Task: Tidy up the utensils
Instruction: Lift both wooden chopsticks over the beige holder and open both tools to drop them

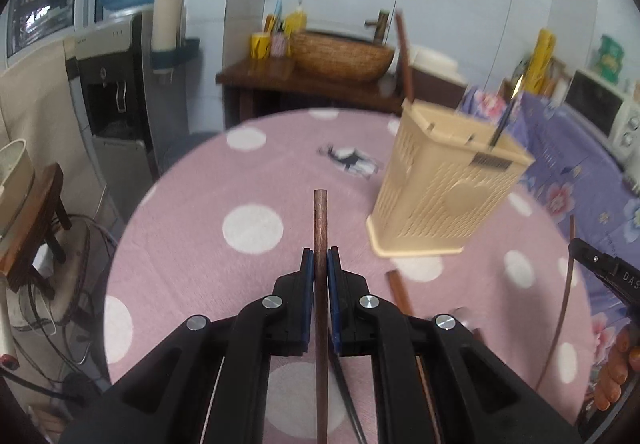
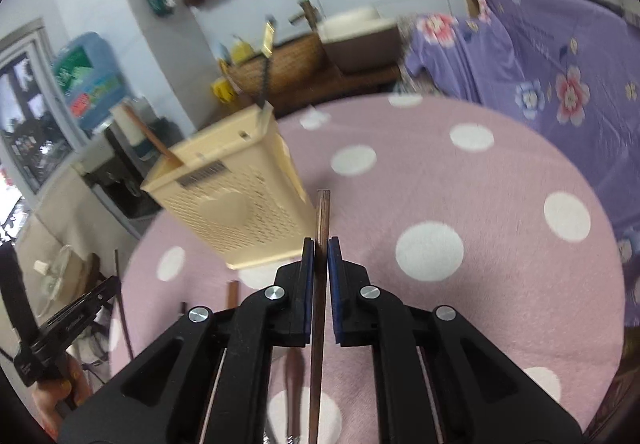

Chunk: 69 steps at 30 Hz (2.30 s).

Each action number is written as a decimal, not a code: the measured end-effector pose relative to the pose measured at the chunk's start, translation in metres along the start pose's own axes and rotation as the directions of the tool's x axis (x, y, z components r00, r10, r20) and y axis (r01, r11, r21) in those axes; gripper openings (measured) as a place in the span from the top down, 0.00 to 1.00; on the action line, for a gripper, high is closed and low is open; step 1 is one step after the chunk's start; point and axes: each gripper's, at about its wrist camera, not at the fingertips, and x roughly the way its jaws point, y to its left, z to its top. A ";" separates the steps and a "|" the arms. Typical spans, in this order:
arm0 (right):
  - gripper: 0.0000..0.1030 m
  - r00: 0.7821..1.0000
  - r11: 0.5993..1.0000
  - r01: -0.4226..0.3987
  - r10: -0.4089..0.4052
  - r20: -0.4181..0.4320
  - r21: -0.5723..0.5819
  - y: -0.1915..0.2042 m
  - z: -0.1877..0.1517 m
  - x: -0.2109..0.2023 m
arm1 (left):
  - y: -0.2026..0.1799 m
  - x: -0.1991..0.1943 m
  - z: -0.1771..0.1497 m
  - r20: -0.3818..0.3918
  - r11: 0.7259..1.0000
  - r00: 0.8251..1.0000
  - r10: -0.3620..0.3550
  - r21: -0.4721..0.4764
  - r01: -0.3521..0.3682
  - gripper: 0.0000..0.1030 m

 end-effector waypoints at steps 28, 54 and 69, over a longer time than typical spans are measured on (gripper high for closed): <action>0.93 0.979 0.976 -0.098 0.131 0.159 -0.197 0.040 0.022 -0.098 | -0.007 -0.092 0.030 0.222 0.996 0.971 -0.088 0.041 0.081 0.92; 0.92 0.964 0.994 0.030 0.000 0.268 -0.106 0.074 0.125 -0.003 | -0.070 0.004 0.131 0.338 0.995 0.939 -0.057 -0.059 0.081 0.92; 0.91 0.973 0.997 0.042 -0.025 0.231 -0.070 0.059 0.104 0.020 | -0.060 0.039 0.100 0.215 0.991 0.974 -0.068 -0.094 0.090 0.92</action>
